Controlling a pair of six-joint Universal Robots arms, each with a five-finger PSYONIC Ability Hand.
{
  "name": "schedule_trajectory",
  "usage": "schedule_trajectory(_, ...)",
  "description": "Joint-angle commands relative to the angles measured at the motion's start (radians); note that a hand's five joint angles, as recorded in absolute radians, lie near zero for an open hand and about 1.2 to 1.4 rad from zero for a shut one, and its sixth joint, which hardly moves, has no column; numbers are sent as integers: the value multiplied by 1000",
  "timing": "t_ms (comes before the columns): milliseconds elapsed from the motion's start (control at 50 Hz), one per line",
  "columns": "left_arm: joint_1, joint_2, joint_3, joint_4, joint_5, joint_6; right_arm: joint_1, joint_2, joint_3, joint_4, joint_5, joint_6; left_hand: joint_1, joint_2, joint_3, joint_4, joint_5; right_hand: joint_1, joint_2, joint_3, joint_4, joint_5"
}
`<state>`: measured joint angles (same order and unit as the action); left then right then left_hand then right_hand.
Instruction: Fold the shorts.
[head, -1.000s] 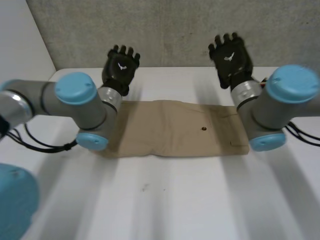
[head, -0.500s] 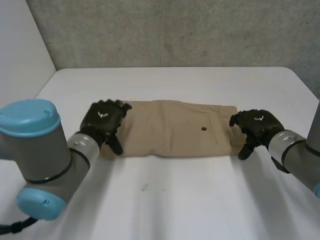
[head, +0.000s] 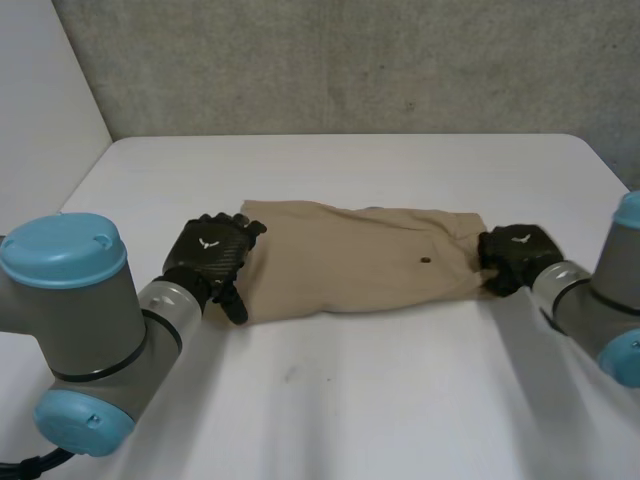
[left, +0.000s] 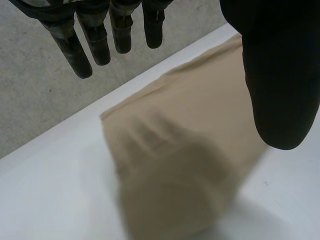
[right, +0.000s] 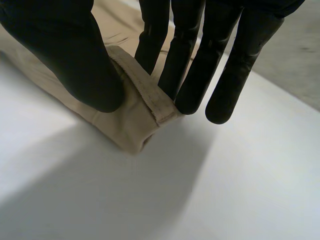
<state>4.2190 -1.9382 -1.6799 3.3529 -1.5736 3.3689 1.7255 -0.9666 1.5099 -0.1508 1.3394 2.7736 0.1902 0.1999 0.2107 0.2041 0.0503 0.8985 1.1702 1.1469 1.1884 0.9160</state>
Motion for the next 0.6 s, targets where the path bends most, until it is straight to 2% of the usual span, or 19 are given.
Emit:
schedule_trajectory(20,4,34,-13,-1,0,0,-119,-102,18,20,27,-9,-6,-16,-27,-20,-41,498,226,249,208,306)
schedule_trajectory(140,13,74,-32,-1,1,1,-202,-118,-4,74,23,-110,-6,-16,-27,-20,-41,498,226,249,208,306)
schedule_trajectory(260,24,88,-38,-1,3,1,-161,-132,-74,102,29,-227,-6,-16,-27,-20,-41,498,226,249,208,306)
schedule_trajectory(380,24,96,-37,0,1,1,89,-170,-152,80,12,-236,-6,-16,-27,-20,-41,498,226,249,208,306)
schedule_trajectory(440,24,108,-35,0,0,1,169,-167,-151,51,-8,-249,-6,-16,-27,-20,-41,498,226,249,208,306)
schedule_trajectory(500,29,120,-34,2,0,1,308,-130,-134,-1,-86,-253,-6,-16,-27,-20,-41,498,226,249,208,306)
schedule_trajectory(520,30,122,-30,2,0,1,378,-98,-123,-18,-141,-258,-6,-16,-27,-20,-41,498,226,249,208,306)
schedule_trajectory(600,41,133,-18,0,-6,0,468,-20,-100,-7,-259,-272,-6,-16,-27,-20,-41,498,226,249,208,306)
